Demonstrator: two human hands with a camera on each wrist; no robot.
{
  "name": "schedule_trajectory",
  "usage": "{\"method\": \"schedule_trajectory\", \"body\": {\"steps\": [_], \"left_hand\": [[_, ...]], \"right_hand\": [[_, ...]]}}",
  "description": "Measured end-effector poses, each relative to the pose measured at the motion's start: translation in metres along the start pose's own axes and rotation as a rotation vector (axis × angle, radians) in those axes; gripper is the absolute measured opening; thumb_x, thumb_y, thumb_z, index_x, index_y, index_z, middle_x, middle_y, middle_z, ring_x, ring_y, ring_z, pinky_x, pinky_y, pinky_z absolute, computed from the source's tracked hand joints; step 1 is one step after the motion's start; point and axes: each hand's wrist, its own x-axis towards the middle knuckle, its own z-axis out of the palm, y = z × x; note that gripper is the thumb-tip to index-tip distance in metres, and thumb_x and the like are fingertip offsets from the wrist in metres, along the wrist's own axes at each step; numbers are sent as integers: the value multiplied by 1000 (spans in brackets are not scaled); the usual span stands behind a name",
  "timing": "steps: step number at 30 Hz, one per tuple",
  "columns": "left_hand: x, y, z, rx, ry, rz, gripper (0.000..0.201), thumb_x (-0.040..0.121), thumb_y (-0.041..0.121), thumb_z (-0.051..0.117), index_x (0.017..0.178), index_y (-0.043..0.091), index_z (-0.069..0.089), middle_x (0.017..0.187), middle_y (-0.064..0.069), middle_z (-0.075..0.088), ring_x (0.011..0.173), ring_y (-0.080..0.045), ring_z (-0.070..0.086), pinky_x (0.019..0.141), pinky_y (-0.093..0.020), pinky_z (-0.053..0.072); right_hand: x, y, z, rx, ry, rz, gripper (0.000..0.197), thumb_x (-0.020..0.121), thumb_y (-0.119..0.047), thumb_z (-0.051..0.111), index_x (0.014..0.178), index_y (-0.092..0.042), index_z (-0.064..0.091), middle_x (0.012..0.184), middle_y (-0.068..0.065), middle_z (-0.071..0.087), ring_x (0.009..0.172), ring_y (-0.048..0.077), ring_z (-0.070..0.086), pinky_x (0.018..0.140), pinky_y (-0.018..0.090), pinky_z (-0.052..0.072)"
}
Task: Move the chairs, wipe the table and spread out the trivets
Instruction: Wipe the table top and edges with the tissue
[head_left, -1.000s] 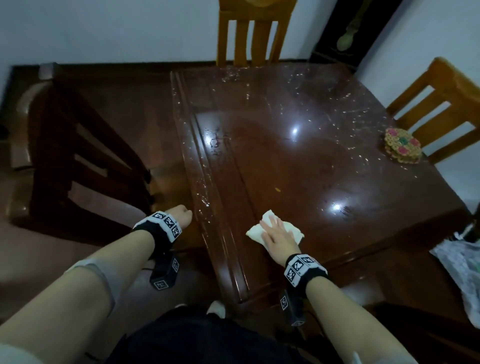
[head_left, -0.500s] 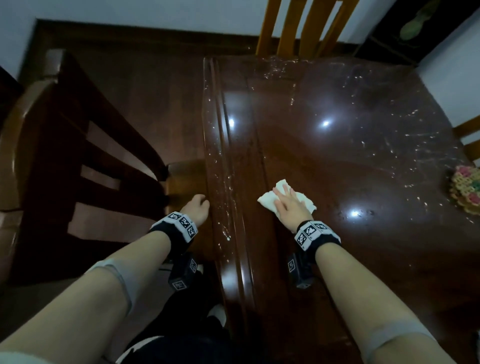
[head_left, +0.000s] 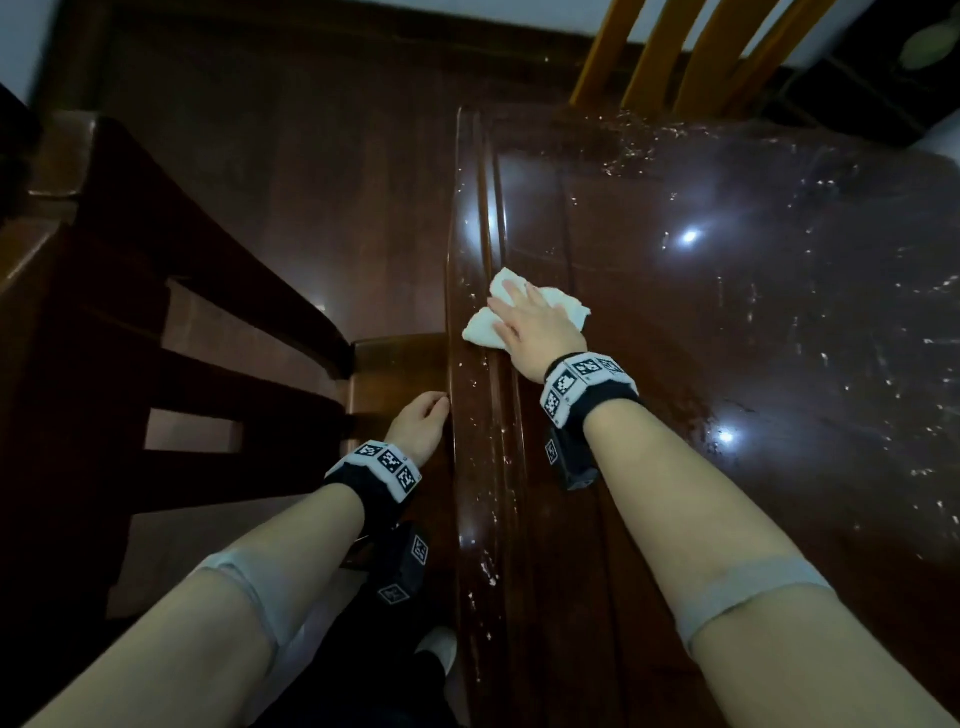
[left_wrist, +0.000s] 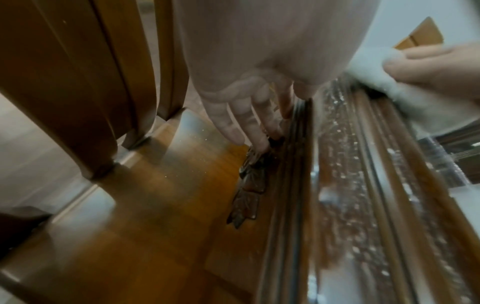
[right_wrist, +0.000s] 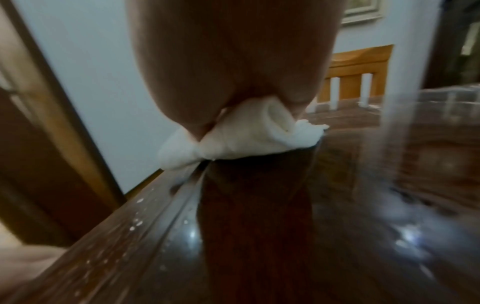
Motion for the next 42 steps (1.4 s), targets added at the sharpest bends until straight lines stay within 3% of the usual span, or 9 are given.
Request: {"method": "schedule_trajectory", "body": {"steps": [3,9,22,25,28,32,36,39,42], "left_hand": [[6,-6,-2,-14,-21,-4,34,101,38,39,126,22,56,117,3,61,104,-13,57,90,-30,43],[4,-9,-4,-39,-22,-15,27,102,32,36,119,23,55,98,2,63,88,-18,63,82,-35,52],[-62,-41,9,33,33,17,36,102,31,35,135,17,44,99,1,62,84,-21,64,73,-30,46],[-93,-58,13,46,37,37,36,102,31,36,135,18,44,103,0,62,85,-19,64,66,-26,42],[-125,-76,18,60,57,77,33,102,30,36,132,19,46,101,2,62,84,-16,63,60,-22,39],[-163,-104,25,100,42,114,32,102,28,36,131,18,47,102,1,64,78,-14,62,56,-19,37],[-192,-126,34,175,10,151,34,102,28,36,132,17,47,102,0,64,77,-17,63,61,-23,39],[-211,-138,40,209,-18,172,34,102,28,36,133,18,46,104,0,64,79,-17,62,59,-22,39],[-227,-144,47,230,-43,192,34,101,29,38,132,18,46,103,0,64,77,-16,62,61,-24,41]], "right_hand": [[7,-13,10,-190,64,33,50,102,-24,40,150,-27,26,161,-4,11,149,22,4,119,44,10],[-7,-23,26,-245,106,30,48,99,-22,45,146,-20,33,159,4,18,147,28,10,120,40,10],[-165,-57,88,-397,-38,27,45,101,-24,38,144,-10,36,156,18,24,141,39,24,115,46,22],[-202,-71,104,-365,-53,90,40,92,-30,60,127,-10,59,140,18,51,128,39,47,104,46,39],[-239,-78,126,-297,5,115,39,59,-26,88,91,-9,75,105,17,71,95,39,67,78,43,56],[-293,-92,153,-270,28,116,38,43,-19,90,75,-10,73,89,15,71,80,36,68,65,38,57],[-350,-107,172,-265,48,148,33,43,-18,86,70,-13,70,80,9,69,73,29,66,58,33,54],[-390,-121,175,-276,38,182,24,75,-18,68,99,-11,67,101,8,66,94,27,63,73,37,50],[-425,-127,183,-307,56,223,45,93,-16,44,136,-6,46,123,7,59,112,26,58,80,37,46]]}}
